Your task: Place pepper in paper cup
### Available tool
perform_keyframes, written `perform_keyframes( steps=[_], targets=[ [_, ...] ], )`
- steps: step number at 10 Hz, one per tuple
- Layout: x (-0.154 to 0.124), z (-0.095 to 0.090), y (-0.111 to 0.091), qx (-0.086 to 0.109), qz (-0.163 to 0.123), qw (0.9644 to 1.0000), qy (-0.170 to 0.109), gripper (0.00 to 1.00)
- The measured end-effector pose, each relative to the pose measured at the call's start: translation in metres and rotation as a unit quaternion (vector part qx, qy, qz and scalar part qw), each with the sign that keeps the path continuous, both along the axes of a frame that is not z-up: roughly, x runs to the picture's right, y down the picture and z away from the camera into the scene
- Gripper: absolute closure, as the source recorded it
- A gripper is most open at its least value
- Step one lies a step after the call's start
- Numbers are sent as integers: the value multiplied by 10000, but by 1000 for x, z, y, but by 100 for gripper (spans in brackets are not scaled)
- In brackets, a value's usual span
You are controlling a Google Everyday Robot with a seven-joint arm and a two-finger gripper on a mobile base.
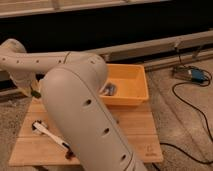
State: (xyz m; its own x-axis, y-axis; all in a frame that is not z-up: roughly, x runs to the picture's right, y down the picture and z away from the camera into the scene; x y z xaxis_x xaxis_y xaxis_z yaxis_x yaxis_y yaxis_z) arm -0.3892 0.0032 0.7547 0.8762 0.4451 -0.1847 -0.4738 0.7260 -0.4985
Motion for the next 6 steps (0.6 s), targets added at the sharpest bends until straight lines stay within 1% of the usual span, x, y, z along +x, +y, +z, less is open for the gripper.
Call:
perform_keyframes(
  steps=[1,2,4,5,6],
  targets=[
    [-2,0,1,18,-10,10000,6,98],
    [-1,4,0,158,-3,9998,97,98],
    [9,23,-10,631,75,9976,276,98],
    [17,32,-14,854,198,9955,348,98],
    [28,39,-16,1007,351,9934,425,98]
  ],
)
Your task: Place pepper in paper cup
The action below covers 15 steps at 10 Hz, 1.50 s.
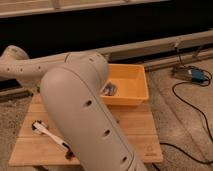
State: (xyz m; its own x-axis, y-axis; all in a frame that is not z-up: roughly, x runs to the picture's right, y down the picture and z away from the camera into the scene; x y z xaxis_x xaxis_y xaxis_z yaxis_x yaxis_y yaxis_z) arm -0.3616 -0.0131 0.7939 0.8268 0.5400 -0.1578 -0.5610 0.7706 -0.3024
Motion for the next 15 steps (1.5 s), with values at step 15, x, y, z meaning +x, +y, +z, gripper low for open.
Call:
perform_keyframes(
  steps=[15],
  targets=[
    [13,77,-69,736,1588,9725,-1537,98]
  ],
)
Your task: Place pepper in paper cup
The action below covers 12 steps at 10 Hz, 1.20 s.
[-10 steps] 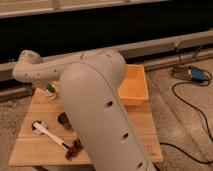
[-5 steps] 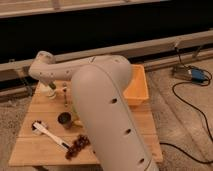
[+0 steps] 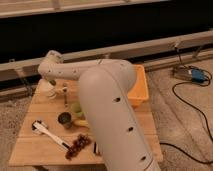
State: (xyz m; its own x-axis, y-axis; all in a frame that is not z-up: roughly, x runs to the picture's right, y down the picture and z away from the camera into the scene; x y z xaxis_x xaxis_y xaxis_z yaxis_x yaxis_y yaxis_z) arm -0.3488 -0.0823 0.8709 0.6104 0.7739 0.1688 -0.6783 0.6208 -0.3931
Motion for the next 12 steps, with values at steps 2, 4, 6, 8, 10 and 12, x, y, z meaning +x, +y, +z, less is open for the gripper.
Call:
perform_keyframes(
  steps=[2,4,6,8,10,12],
  targets=[
    [-2,-1,-11,99,7,9998,-160,98],
    [-16,-1,-11,87,-79,9994,-321,98],
    [-26,3,-8,36,-158,9989,-441,97],
    [-33,5,-5,-17,-211,9983,-552,83],
    [-35,7,-2,-71,-237,9978,-622,62],
    [-37,7,3,-125,-244,9974,-669,43]
  ],
)
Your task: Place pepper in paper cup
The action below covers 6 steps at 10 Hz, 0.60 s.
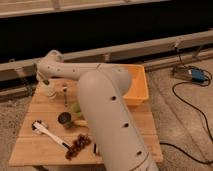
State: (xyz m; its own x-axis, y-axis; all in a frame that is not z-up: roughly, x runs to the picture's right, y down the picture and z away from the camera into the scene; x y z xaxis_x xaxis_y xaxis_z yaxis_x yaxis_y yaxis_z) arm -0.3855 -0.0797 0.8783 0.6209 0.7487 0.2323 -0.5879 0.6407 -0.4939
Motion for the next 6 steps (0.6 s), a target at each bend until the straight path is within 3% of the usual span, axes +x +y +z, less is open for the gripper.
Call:
perform_keyframes(
  steps=[2,3,6],
  targets=[
    [0,0,3,-40,-4,10000,-26,25],
    [0,0,6,-68,-8,10000,-30,20],
    [6,-1,13,-148,70,9999,5,20]
  ],
)
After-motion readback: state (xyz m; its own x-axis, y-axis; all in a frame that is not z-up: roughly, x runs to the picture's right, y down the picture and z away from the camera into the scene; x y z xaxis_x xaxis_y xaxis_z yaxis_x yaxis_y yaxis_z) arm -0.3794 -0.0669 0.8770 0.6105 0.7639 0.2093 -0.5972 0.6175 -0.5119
